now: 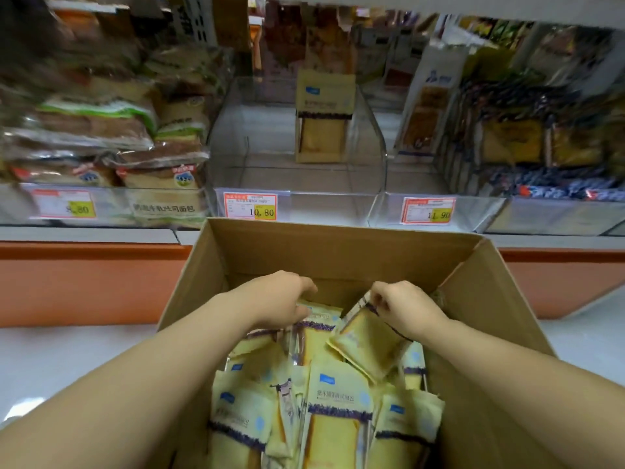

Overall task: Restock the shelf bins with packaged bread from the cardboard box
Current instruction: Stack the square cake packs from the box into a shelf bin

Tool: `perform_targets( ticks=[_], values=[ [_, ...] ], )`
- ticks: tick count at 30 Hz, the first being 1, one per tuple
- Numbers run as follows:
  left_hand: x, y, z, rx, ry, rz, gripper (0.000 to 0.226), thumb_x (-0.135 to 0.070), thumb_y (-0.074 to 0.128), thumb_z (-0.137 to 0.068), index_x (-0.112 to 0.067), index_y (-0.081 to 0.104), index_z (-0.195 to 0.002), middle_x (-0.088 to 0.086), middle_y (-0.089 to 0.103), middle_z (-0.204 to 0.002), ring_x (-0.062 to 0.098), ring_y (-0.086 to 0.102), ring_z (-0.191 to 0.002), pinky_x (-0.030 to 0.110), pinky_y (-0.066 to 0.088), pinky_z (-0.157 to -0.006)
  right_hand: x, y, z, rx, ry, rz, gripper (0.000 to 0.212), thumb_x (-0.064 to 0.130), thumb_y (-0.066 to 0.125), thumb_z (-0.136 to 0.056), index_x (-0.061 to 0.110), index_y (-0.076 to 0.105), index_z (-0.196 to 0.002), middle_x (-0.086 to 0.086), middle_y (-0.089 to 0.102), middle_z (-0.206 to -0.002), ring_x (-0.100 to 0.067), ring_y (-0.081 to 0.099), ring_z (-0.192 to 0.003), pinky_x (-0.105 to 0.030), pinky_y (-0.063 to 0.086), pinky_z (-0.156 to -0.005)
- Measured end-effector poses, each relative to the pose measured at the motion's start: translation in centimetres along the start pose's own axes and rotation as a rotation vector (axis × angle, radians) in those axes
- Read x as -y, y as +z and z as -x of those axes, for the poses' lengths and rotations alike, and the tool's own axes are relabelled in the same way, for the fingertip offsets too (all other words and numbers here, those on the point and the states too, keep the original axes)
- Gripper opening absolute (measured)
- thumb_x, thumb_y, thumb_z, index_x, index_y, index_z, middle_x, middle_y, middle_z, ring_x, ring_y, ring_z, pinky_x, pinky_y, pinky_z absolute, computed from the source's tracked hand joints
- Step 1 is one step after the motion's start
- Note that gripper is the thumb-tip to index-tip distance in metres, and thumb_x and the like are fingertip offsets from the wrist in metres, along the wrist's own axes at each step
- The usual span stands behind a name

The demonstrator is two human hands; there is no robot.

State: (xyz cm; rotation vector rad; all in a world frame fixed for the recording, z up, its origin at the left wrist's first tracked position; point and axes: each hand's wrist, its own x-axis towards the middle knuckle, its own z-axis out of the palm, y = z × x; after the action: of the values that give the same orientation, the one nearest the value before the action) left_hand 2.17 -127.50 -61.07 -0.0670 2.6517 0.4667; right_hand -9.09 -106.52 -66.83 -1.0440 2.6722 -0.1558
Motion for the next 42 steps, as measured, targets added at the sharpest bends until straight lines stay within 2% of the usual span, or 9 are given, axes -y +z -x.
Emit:
perform_targets(
  ticks=[9,13,17,23,30,34,37,39,42],
  values=[
    [-4.8,-4.7,5.6,-0.414,0.143,0.284,0.068,-0.039,0.068,-0.085,-0.027,0.037,-0.144,-0.007,0.054,-0.135,0.01,0.052,-0.12,0.023,0.04,-0.099,6.4,-12.7,6.2,-0.599,-0.389,-0.033,0.014,0.013,0.069,-0.082,0.02,0.057,-0.086,0.007,0.063,-0.074,-0.015,0.058,-0.065,-0.028,0.045,-0.054],
    [-5.3,-8.1,7.3,-0.609,0.135,0.359,0.055,-0.035,0.066,-0.087,-0.029,0.045,-0.138,-0.012,0.058,-0.124,0.006,0.056,-0.106,0.02,0.043,-0.085,7.9,-16.9,6.5,-0.775,-0.481,-0.052,0.009,0.015,0.067,-0.081,0.017,0.062,-0.088,0.0,0.064,-0.077,-0.02,0.061,-0.071,-0.039,0.052,-0.06],
    [-5.0,-10.3,7.4,-0.73,0.128,0.47,0.04,-0.027,0.066,-0.088,-0.028,0.054,-0.127,-0.012,0.06,-0.112,0.007,0.06,-0.098,0.03,0.051,-0.086,7.9,-19.1,4.9,-0.854,-0.515,-0.127,0.012,0.008,0.071,-0.081,0.012,0.065,-0.091,0.006,0.061,-0.085,-0.015,0.056,-0.083,-0.033,0.051,-0.071],
    [-3.0,-12.5,4.3,-0.938,0.012,0.685,0.033,-0.022,0.061,-0.092,-0.026,0.051,-0.122,-0.014,0.057,-0.105,0.007,0.056,-0.096,0.028,0.047,-0.083,4.7,-20.3,1.4,-0.683,-0.26,-0.302,0.014,0.017,0.063,-0.09,0.018,0.063,-0.104,0.011,0.056,-0.099,-0.011,0.054,-0.1,-0.031,0.046,-0.092],
    [-0.9,-15.5,-3.4,-0.975,-0.063,0.897,0.04,-0.012,0.054,-0.095,-0.014,0.042,-0.133,-0.005,0.052,-0.114,0.013,0.052,-0.107,0.024,0.038,-0.086,2.0,-20.8,-5.2,-0.397,-0.028,-0.413,0.049,0.035,0.062,-0.09,0.016,0.052,-0.134,0.001,0.057,-0.133,-0.012,0.054,-0.118,-0.019,0.038,-0.092],
    [0.0,-17.3,-9.1,-0.892,-0.116,0.928,0.038,0.002,0.057,-0.091,-0.007,0.044,-0.125,0.001,0.051,-0.101,0.015,0.054,-0.086,0.013,0.048,-0.056,0.9,-20.8,-8.2,-0.334,-0.05,-0.38,0.04,0.034,0.064,-0.089,0.02,0.06,-0.126,0.002,0.062,-0.126,-0.005,0.056,-0.106,-0.009,0.038,-0.082],
    [0.5,-18.0,-13.1,-0.867,-0.107,0.968,0.022,0.005,0.053,-0.091,-0.011,0.047,-0.105,-0.001,0.049,-0.084,0.008,0.048,-0.068,0.009,0.048,-0.046,-0.1,-20.7,-9.3,-0.332,-0.068,-0.406,0.036,0.035,0.065,-0.087,0.024,0.063,-0.122,0.007,0.065,-0.118,0.004,0.051,-0.092,0.004,0.036,-0.063],
    [1.4,-17.6,-15.7,-0.862,-0.127,0.958,0.015,0.0,0.049,-0.094,-0.012,0.047,-0.103,0.007,0.052,-0.09,0.019,0.055,-0.077,0.015,0.052,-0.051,-0.5,-20.6,-9.6,-0.338,-0.076,-0.437,0.035,0.034,0.067,-0.086,0.024,0.065,-0.119,0.008,0.067,-0.113,0.006,0.054,-0.087,0.004,0.037,-0.063],
    [3.2,-16.4,-18.5,-0.828,-0.222,0.813,0.031,-0.011,0.046,-0.091,-0.016,0.047,-0.122,0.011,0.054,-0.113,0.032,0.055,-0.1,0.04,0.054,-0.082,-0.7,-20.2,-9.9,-0.351,-0.099,-0.474,0.034,0.032,0.069,-0.085,0.021,0.067,-0.117,0.01,0.067,-0.103,0.015,0.052,-0.075,0.007,0.037,-0.064]
  ],
)
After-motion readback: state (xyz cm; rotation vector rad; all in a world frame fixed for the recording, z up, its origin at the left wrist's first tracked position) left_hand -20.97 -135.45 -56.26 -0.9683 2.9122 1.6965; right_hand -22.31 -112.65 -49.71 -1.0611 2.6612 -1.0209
